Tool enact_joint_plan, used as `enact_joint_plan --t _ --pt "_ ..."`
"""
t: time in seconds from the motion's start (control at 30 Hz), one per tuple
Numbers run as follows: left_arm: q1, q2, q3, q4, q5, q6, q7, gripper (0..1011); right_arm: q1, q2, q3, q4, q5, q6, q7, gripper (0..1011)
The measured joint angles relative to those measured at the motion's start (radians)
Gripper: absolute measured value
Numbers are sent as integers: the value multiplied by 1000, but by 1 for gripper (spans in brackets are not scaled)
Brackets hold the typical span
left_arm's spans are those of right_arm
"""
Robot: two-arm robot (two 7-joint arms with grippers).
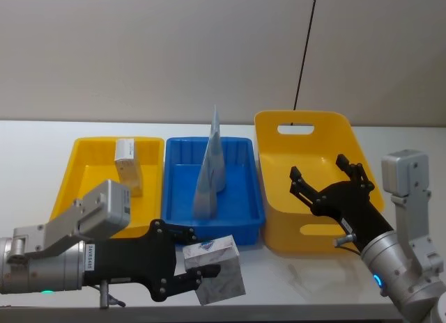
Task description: Bimanual collaborative sorting of washing and personal care products
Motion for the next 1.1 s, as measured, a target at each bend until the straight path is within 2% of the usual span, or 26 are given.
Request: enact_joint_plan --t 0.73,0.9,1.1 --pt "-10 -9 11 8 4 0 5 365 -1 1 1 -2 1 0 6 1002" --pt "-10 -10 12 9 4 0 6 365 -4 11 5 -9 16 1 34 1002" --pt "-11 -10 12 9 4 0 6 365 -11 34 17 -22 53 4 95 1002"
